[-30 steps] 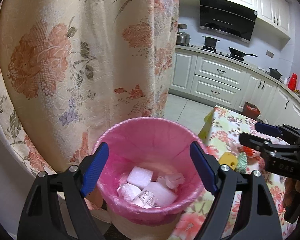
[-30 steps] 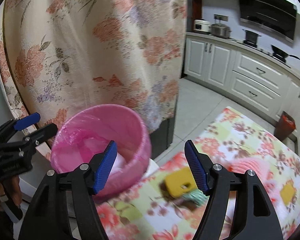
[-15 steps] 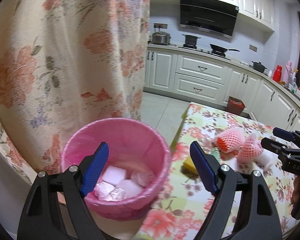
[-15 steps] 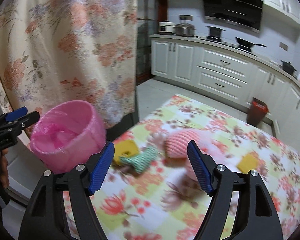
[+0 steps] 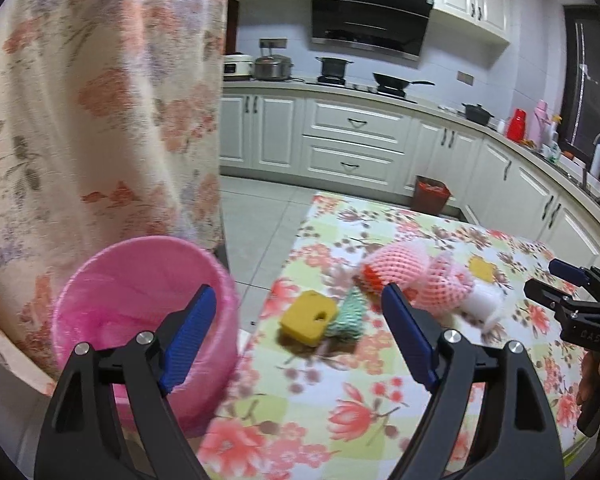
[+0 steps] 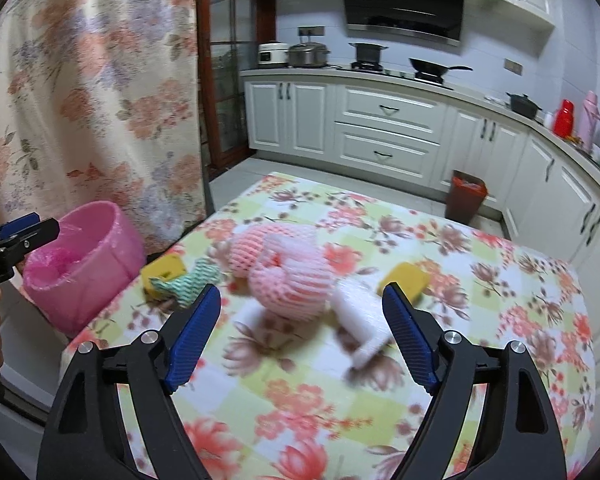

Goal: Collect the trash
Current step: 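Open both tools over the pink bin and return them to the table, then grasp a pink foam fruit net with the left tool while the right tool grasps a white foam sheet, then carry the fruit net with the left tool while the right tool carries the foam sheet to the bin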

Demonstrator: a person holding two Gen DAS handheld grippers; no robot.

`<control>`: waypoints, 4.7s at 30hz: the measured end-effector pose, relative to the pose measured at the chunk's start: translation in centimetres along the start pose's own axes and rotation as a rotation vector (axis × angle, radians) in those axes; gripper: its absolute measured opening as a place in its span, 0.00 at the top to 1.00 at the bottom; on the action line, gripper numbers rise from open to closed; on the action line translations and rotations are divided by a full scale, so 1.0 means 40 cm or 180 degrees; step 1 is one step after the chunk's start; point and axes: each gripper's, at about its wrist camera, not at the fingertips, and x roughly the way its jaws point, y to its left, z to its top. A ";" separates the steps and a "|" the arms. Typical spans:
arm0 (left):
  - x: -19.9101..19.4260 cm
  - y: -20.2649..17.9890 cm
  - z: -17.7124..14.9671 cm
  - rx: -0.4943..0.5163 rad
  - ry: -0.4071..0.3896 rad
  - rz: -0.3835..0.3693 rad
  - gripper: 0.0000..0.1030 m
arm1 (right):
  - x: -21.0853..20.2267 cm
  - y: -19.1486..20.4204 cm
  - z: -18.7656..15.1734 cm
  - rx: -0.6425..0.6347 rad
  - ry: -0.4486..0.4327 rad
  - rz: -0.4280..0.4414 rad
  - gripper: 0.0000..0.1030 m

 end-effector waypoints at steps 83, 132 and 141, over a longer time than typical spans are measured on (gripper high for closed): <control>0.415 -0.374 -0.059 0.0280 0.0978 -0.1094 0.66 | 0.249 -0.198 -0.101 0.0131 0.0605 0.0113 0.52; 0.018 0.206 0.014 -0.0592 0.0017 -0.0166 0.66 | 0.109 0.244 0.088 -0.0284 0.0129 0.0578 0.52; -0.039 0.328 0.020 -0.0731 -0.0124 0.0210 0.65 | 0.148 0.385 0.138 -0.0471 0.0121 0.0820 0.52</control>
